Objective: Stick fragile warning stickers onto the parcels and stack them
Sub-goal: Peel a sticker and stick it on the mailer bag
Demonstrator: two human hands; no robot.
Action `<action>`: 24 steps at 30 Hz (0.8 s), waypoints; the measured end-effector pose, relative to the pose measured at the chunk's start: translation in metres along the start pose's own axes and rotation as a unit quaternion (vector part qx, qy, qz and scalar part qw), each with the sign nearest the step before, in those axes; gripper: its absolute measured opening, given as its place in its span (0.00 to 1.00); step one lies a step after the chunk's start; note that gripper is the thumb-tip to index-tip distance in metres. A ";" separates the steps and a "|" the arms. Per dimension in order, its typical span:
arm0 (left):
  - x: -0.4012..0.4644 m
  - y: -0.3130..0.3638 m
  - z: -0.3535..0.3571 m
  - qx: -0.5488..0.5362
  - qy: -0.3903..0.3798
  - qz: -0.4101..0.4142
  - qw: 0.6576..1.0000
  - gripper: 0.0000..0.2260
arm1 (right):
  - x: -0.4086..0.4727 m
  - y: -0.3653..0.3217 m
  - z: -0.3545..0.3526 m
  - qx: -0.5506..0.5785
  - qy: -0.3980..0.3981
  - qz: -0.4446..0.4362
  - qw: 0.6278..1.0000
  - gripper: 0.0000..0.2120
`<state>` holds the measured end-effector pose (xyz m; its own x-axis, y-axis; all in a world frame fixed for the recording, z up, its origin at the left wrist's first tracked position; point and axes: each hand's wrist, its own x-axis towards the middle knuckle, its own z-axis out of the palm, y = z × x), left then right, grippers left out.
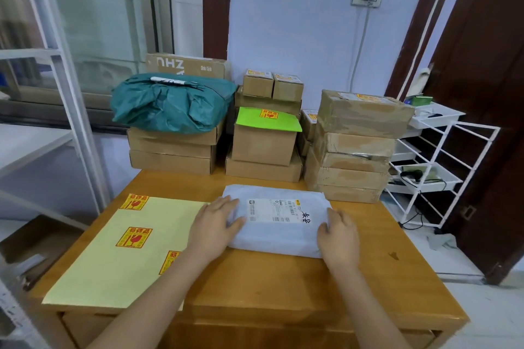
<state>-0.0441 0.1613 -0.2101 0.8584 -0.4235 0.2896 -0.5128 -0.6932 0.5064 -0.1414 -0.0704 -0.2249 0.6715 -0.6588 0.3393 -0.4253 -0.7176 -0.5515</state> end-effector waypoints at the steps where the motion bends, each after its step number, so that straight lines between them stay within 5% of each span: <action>1: -0.002 -0.007 -0.007 0.003 0.019 -0.009 1.000 0.22 | -0.001 -0.006 -0.001 -0.005 0.022 -0.034 0.999 0.17; 5: -0.010 -0.048 -0.037 0.045 0.076 -0.076 0.993 0.22 | -0.016 -0.045 0.005 0.050 0.060 -0.189 0.979 0.13; 9: -0.022 -0.087 -0.057 0.101 0.026 -0.172 0.979 0.24 | -0.037 -0.099 0.007 0.158 -0.118 -0.269 0.943 0.13; 12: -0.034 -0.089 -0.052 0.088 -0.026 -0.157 0.983 0.21 | -0.047 -0.140 0.017 0.178 -0.213 -0.327 0.903 0.14; 19: -0.024 -0.094 -0.055 0.037 0.030 -0.130 0.990 0.13 | -0.048 -0.195 0.063 0.161 -0.267 -0.339 0.888 0.14; 24: 0.003 -0.112 -0.071 0.079 0.076 -0.157 0.981 0.19 | -0.033 -0.224 0.096 0.121 -0.312 -0.288 0.898 0.17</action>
<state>0.0174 0.2790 -0.2081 0.9606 -0.0905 0.2626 -0.2076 -0.8621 0.4622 -0.0096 0.1338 -0.1854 0.9789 0.1135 0.1702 0.1940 -0.7790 -0.5962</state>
